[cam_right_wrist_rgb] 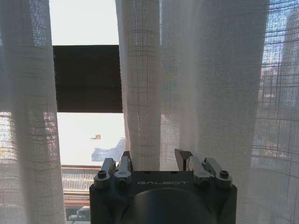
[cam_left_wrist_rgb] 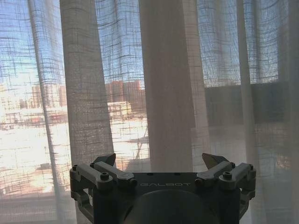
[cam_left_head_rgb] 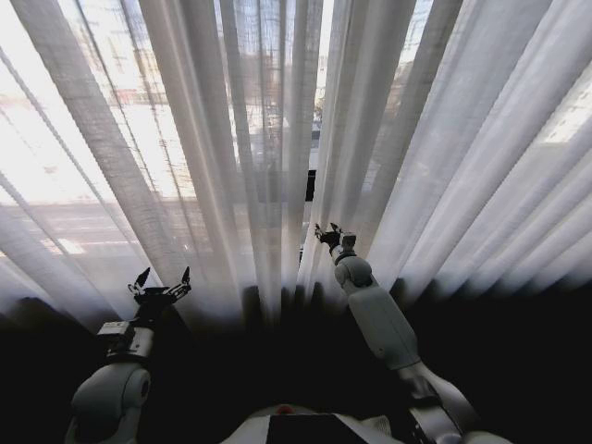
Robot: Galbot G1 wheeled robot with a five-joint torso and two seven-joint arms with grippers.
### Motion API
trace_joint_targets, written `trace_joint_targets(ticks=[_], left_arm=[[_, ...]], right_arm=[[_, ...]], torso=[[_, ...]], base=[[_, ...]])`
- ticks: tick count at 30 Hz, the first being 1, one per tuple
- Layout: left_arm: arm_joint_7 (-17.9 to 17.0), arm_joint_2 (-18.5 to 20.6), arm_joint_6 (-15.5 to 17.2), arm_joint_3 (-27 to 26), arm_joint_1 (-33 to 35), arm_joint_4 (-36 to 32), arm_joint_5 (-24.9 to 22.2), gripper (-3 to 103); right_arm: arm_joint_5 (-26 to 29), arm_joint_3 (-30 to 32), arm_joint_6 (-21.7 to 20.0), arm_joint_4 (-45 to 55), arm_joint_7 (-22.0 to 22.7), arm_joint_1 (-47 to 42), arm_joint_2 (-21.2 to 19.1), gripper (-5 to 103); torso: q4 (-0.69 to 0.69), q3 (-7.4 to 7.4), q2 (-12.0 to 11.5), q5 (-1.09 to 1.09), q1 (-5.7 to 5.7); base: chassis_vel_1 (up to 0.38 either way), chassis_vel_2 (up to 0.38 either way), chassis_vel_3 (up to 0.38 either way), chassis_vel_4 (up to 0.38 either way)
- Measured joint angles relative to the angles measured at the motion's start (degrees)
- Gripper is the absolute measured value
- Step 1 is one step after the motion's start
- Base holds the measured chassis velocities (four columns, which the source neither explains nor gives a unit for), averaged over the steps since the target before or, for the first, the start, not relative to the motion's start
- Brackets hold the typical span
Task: Open the curtains by pulling them apart, changing their state from closed to fully open.
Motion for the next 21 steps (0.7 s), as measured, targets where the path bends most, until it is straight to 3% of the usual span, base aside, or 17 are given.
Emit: trace_joint_targets(ticks=[1,2,4,6,7,11,21], left_arm=[[0.0,-0.06,-0.01,0.01,0.0,-0.05,0.05,100],[0.0,-0.23,-0.01,0.02,-0.03,-0.2,0.24,100],[0.01,-0.32,-0.01,0.04,-0.08,-0.32,0.43,100],[0.02,-0.53,-0.01,0.13,-0.11,-0.48,0.73,100],[0.02,-0.53,-0.01,0.13,-0.11,-0.48,0.73,100],[0.03,-0.8,-0.01,0.11,0.03,-0.45,1.04,100],[0.03,-1.3,0.04,0.11,0.02,-0.88,1.4,100]], right_arm=[[0.02,0.05,0.11,0.02,-0.08,0.0,-0.05,49],[0.07,0.13,0.37,0.03,-0.27,0.03,-0.18,38],[0.11,0.17,0.54,0.03,-0.41,0.11,-0.22,38],[0.16,0.23,0.85,0.05,-0.68,0.4,-0.29,27],[0.16,0.23,0.85,0.05,-0.68,0.4,-0.29,27],[0.19,0.23,1.08,0.32,-1.16,0.81,-0.54,6],[0.32,0.45,1.12,1.47,-1.33,1.32,-1.37,0]], torso=[[0.0,0.0,0.0,0.0,0.0],[0.0,0.0,0.0,0.0,0.0],[0.0,0.0,0.0,0.0,0.0],[0.01,0.0,0.0,0.0,-0.01],[0.01,0.0,0.0,0.0,-0.01],[0.01,0.0,0.0,0.0,-0.01],[0.0,0.0,0.0,0.0,-0.01]], base=[[0.0,0.0,0.0,0.0],[0.0,0.0,0.0,0.0],[0.0,0.0,0.0,0.0],[0.0,0.0,0.0,0.0],[0.0,0.0,0.0,0.0],[0.0,0.0,0.0,0.0],[0.0,0.0,0.0,0.0]])
